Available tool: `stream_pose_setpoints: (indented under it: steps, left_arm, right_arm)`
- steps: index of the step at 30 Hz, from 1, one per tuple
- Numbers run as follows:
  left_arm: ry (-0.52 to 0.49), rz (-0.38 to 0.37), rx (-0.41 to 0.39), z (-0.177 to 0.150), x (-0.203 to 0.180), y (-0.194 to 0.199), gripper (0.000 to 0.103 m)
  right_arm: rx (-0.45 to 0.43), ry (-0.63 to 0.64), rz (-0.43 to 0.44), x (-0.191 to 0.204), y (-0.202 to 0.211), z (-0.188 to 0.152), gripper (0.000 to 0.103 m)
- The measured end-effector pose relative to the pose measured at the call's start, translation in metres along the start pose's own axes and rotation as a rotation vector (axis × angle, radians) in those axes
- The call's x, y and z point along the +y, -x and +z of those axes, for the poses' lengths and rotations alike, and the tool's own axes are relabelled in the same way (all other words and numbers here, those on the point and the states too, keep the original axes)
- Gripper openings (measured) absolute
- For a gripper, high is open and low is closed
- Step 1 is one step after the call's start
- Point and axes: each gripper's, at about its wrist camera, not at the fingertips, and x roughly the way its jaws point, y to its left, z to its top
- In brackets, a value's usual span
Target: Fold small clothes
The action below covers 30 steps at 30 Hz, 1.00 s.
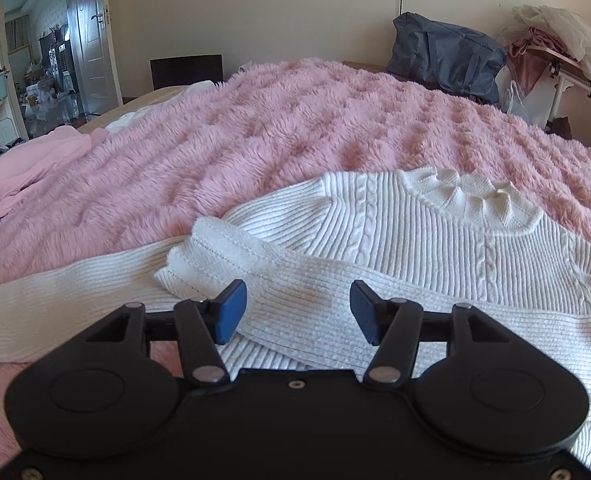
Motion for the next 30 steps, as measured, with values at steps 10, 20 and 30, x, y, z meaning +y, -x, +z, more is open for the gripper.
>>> stream_pose_setpoints:
  steps: [10,20,30]
  left_arm:
    - [-0.027,-0.128,-0.110,0.012,-0.011,0.016,0.003]
    - [-0.109,-0.461,-0.249,0.052,-0.119,0.064,0.003]
    - [-0.319,-0.804,-0.176,0.009,-0.285,0.093,0.003]
  right_arm:
    - [0.002,0.013,-0.015,-0.003,0.003,-0.001,0.061]
    - [0.051,-0.007,-0.018,-0.017,-0.006,-0.020,0.065]
    - [-0.004,-0.036,0.011,-0.056,0.033,-0.024,0.066]
